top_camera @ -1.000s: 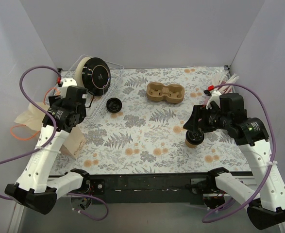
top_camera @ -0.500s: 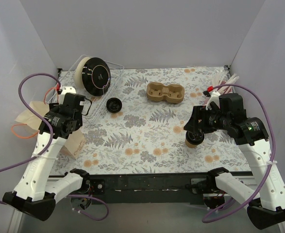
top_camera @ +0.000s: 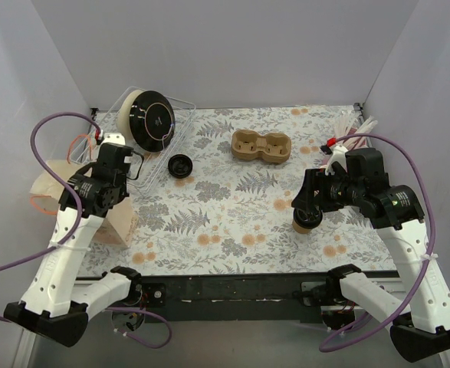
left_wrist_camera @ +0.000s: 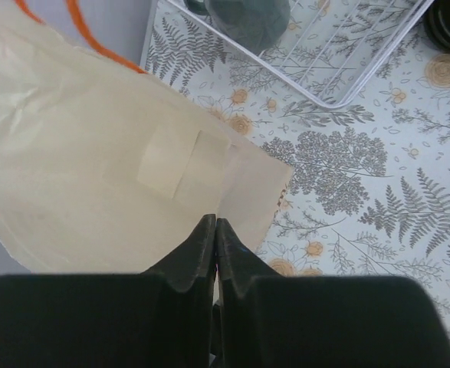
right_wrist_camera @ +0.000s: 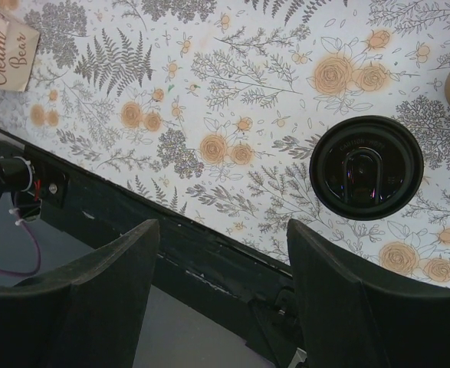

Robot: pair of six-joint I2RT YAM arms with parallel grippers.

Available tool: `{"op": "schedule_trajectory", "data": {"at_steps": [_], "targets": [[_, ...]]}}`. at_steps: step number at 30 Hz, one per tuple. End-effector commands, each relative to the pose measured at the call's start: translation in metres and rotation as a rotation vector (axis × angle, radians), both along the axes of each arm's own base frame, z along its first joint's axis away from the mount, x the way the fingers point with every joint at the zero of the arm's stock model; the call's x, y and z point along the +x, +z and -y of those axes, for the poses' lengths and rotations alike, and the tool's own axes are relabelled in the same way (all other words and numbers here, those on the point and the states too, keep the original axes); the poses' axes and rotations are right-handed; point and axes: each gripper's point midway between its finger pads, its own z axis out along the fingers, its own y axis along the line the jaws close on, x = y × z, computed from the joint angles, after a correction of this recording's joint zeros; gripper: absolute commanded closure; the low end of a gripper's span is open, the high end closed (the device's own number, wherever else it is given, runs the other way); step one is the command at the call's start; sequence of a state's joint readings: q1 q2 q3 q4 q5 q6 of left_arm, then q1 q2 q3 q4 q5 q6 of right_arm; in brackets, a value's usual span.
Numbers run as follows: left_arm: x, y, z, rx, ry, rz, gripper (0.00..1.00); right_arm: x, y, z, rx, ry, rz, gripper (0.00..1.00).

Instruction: Pack the takeout coffee

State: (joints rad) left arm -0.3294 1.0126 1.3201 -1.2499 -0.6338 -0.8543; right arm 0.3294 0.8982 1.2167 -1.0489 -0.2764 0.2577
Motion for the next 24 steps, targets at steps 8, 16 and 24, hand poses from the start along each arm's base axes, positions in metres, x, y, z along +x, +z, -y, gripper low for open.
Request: {"op": "schedule_trajectory", "data": {"at_steps": [8, 16, 24], "targets": [[0.022, 0.057, 0.055, -0.301, -0.117, 0.105, 1.00, 0.003, 0.018, 0.001, 0.010, -0.005, 0.060, 0.25], [0.016, 0.054, 0.096, -0.573, -0.116, 0.083, 1.00, 0.004, 0.025, 0.003, -0.003, -0.009, 0.069, 0.25], [0.022, 0.057, 0.132, -0.780, -0.098, 0.064, 1.00, 0.005, 0.027, 0.001, 0.014, -0.016, 0.061, 0.24]]}}
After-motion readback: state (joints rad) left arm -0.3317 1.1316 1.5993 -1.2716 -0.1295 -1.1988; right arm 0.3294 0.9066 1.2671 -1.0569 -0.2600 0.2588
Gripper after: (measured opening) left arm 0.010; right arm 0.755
